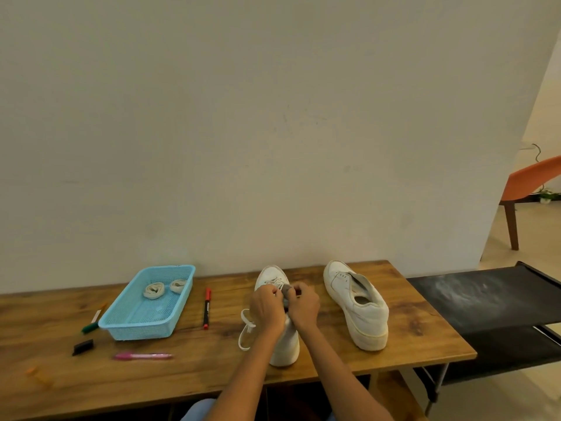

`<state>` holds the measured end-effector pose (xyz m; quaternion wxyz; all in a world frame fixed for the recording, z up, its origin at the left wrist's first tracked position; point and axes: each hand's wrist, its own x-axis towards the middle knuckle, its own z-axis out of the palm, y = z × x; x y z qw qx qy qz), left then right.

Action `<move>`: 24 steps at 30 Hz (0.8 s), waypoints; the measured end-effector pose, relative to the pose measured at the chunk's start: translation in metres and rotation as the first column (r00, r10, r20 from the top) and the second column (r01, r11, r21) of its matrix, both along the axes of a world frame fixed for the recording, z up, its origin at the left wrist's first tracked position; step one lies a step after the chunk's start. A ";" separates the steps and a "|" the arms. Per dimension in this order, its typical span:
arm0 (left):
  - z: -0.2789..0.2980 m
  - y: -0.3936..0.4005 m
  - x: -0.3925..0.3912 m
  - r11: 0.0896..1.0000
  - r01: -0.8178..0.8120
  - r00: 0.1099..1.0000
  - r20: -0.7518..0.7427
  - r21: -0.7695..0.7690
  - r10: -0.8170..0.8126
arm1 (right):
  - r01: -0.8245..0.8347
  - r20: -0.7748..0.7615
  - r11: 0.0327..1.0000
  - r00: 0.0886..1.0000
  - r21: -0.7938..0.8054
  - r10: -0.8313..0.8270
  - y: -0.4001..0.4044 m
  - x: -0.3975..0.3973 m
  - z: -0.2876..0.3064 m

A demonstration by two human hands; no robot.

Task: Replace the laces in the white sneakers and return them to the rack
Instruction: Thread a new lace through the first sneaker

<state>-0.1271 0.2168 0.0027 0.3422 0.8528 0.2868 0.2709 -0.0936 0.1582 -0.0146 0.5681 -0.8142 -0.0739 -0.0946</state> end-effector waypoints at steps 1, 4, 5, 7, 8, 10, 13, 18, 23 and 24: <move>-0.002 0.001 0.002 1.000 0.012 1.000 0.002 -0.003 -0.012 | -0.005 0.007 1.000 1.000 -0.007 0.005 0.000 0.001 -0.001; -0.003 0.002 0.002 1.000 0.020 1.000 -0.011 0.023 -0.019 | 0.005 0.024 1.000 1.000 -0.025 -0.005 -0.001 0.004 -0.003; -0.002 0.002 0.001 0.999 0.018 0.999 -0.031 0.037 -0.016 | 0.011 0.027 1.000 1.000 -0.029 -0.010 -0.001 0.004 -0.004; 0.001 0.000 -0.004 0.997 0.020 0.997 -0.078 0.077 -0.014 | 0.016 0.036 0.999 0.999 -0.032 -0.014 0.000 0.004 -0.006; 0.003 -0.001 -0.005 0.994 0.025 0.995 -0.098 0.104 -0.015 | 0.015 0.040 0.999 0.999 -0.034 -0.014 0.000 0.003 -0.007; 0.004 -0.001 -0.005 0.991 0.037 0.992 -0.123 0.127 -0.021 | 0.013 0.047 0.999 0.999 -0.049 -0.010 -0.001 0.003 -0.006; 0.004 -0.001 -0.005 0.991 0.037 0.992 -0.121 0.125 -0.022 | 0.000 0.059 0.998 0.998 -0.064 0.004 -0.003 0.004 -0.007; 0.003 0.001 -0.002 0.990 0.031 0.992 -0.129 0.137 -0.013 | -0.046 0.071 0.993 0.996 -0.105 0.054 -0.007 0.005 -0.005; 0.000 0.004 0.001 0.989 0.055 0.988 -0.149 0.137 -0.034 | -0.073 0.096 0.984 0.991 -0.163 0.090 -0.010 0.009 -0.005; 0.001 0.004 0.001 0.988 0.051 0.988 -0.153 0.146 -0.028 | -0.078 0.097 0.981 0.991 -0.179 0.096 -0.011 0.009 -0.004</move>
